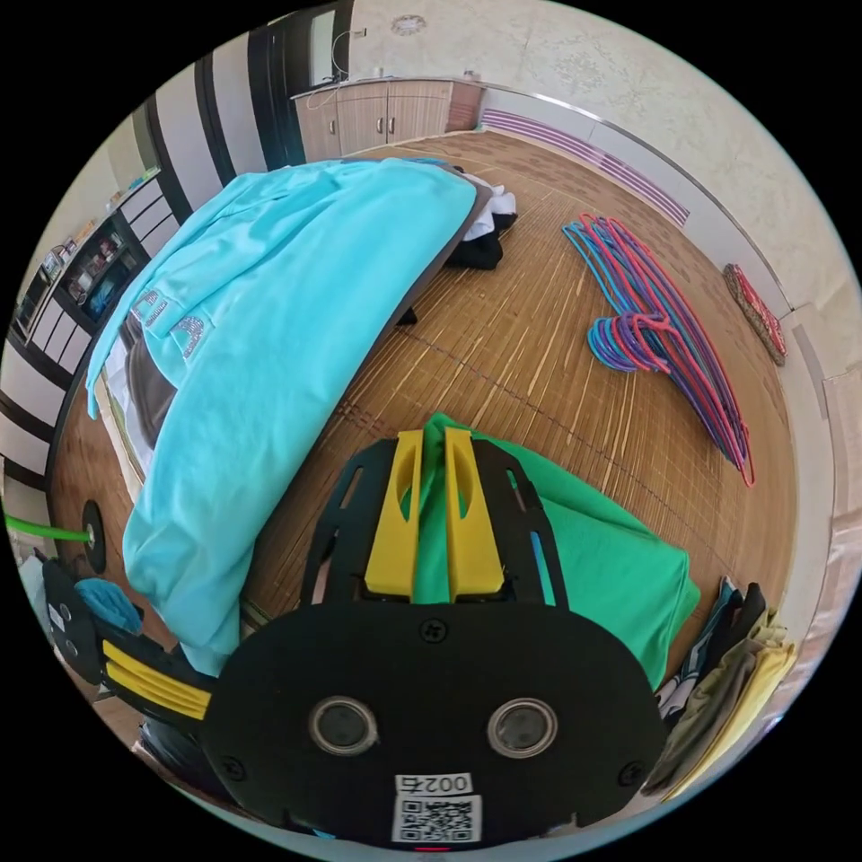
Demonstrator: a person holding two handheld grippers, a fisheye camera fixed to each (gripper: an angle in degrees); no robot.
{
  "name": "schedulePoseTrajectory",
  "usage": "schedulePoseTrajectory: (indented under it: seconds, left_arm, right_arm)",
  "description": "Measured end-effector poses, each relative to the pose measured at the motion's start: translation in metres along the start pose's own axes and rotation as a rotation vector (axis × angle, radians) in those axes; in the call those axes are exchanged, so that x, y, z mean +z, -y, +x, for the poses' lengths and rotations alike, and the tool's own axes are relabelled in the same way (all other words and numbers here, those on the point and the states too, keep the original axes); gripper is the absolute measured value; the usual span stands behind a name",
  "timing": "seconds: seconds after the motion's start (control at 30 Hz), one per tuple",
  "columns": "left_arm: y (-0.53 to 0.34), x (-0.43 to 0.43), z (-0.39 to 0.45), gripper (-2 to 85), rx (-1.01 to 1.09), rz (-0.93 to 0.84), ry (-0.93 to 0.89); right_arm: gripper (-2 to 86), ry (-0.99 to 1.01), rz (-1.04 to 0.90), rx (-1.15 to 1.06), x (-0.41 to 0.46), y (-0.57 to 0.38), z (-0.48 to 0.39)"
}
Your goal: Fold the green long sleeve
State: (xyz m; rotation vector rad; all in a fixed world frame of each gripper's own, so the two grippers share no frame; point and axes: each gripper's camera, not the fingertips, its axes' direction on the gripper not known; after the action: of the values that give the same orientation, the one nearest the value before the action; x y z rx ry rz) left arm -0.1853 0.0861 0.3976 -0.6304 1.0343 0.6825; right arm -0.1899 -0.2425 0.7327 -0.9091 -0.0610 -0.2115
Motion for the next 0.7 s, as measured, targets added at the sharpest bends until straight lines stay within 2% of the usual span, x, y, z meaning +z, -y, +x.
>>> schedulePoseTrajectory:
  seconds: [0.23,0.43,0.7]
  left_arm:
    - [-0.011,0.012,0.016,-0.9,0.004,-0.037,0.051]
    - [-0.012,0.013,0.021,-0.9,-0.051,-0.031,0.064]
    - [-0.016,0.017,0.029,-0.9,-0.149,-0.001,0.072]
  right_arm:
    - [0.2,0.011,0.017,-0.004,-0.002,0.015,-0.007]
    - [2.1,0.101,-0.003,-0.029,-0.007,0.021,-0.006]
    - [5.0,0.255,0.304,0.089,-0.079,-0.020,-0.006]
